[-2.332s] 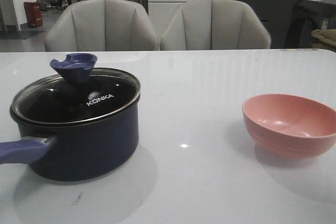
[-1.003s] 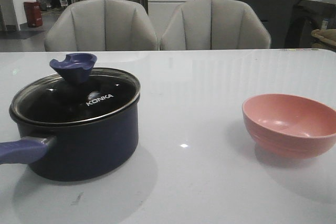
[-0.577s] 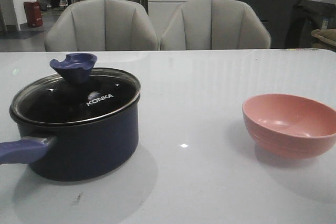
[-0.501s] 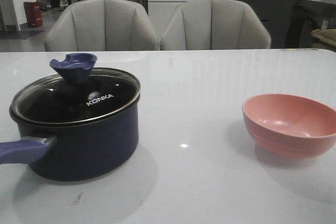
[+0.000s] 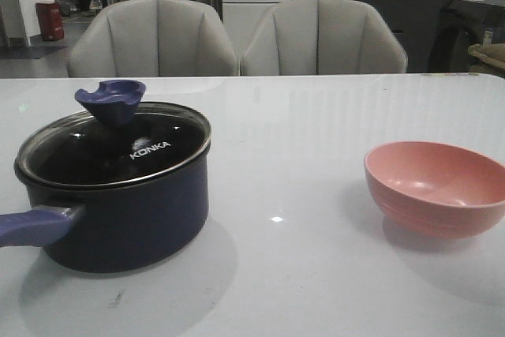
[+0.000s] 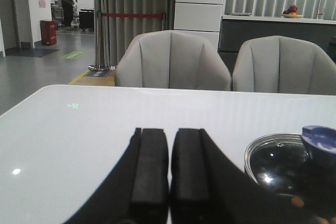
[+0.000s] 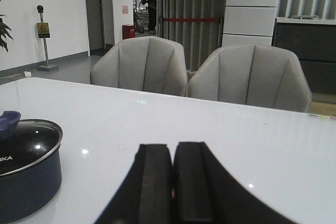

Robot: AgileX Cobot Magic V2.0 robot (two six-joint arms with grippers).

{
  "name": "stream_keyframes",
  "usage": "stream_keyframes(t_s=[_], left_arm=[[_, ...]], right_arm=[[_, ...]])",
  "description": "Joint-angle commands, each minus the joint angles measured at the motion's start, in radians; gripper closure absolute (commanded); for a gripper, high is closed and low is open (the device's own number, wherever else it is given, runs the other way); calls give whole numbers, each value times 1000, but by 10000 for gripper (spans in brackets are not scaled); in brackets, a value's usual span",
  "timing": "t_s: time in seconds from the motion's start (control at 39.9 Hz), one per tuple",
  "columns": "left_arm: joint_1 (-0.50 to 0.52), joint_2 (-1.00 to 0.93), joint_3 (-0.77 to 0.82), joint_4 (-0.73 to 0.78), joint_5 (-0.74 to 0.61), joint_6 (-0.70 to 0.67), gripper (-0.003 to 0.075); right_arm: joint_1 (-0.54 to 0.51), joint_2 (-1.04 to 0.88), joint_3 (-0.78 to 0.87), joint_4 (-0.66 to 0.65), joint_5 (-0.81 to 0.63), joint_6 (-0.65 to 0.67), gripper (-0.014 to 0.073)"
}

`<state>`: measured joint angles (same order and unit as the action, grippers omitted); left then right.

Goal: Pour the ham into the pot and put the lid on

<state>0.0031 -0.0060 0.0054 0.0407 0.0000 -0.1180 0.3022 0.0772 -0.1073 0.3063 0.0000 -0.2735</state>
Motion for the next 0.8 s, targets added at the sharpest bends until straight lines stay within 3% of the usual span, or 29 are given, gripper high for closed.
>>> stream_keyframes(t_s=[0.0, 0.18, 0.25, 0.55, 0.78], left_arm=[[3, -21, 32, -2, -71, -10, 607], [3, -21, 32, -2, -71, -10, 607], [3, -21, 32, -2, -71, -10, 607], [3, -21, 32, -2, -71, -10, 607], [3, -20, 32, -2, -71, -10, 607]], right_arm=[[4, 10, -30, 0, -73, -7, 442], [0, 10, -13, -12, -84, -7, 442], [-26, 10, 2, -92, -76, -2, 442], [-272, -95, 132, -336, -76, 319, 442], [-296, -105, 143, -338, -5, 353, 442]])
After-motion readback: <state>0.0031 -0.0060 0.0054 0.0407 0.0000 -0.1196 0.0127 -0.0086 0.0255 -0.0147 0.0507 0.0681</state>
